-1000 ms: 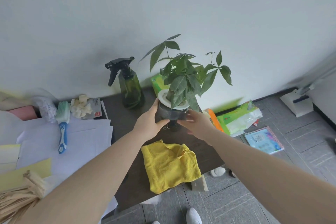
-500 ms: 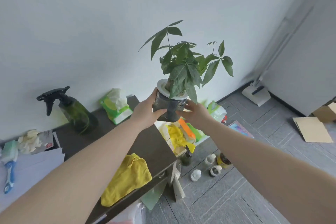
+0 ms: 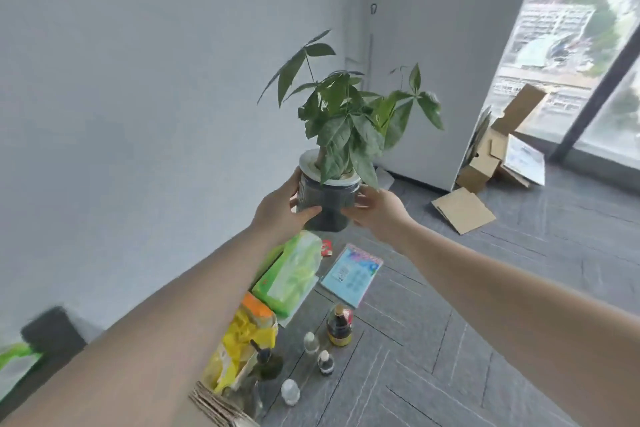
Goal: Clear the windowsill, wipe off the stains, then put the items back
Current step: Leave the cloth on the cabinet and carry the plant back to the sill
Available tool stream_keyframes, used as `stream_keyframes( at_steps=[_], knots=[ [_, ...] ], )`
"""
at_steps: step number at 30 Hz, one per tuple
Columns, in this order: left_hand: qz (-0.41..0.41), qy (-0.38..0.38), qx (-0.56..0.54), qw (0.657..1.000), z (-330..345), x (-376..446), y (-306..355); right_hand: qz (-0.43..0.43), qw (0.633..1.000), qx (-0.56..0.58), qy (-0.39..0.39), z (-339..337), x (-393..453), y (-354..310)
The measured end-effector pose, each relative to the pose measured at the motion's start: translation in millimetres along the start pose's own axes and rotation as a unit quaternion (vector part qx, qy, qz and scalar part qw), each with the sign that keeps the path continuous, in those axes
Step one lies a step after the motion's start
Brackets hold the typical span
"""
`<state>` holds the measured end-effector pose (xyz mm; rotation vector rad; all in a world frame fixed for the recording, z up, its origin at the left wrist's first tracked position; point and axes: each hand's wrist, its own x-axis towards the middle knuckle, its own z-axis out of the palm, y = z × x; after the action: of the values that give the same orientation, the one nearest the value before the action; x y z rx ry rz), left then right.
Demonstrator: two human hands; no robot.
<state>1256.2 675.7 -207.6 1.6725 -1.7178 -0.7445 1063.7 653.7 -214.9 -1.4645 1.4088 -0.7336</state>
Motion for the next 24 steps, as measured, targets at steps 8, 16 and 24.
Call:
stream_keyframes(
  at_steps=[8, 16, 24],
  knots=[
    [0.098, -0.142, 0.002, 0.985, 152, 110, 123, 0.063, 0.988, 0.027, 0.136, -182, 11, 71],
    [0.171, -0.279, -0.083, 0.941, 312, 224, 238, 0.134, 0.948, 0.043, 0.286, -348, 33, 127],
    [0.238, -0.369, -0.068, 0.896, 448, 319, 370, 0.174, 0.9, 0.055, 0.396, -506, 58, 157]
  ],
)
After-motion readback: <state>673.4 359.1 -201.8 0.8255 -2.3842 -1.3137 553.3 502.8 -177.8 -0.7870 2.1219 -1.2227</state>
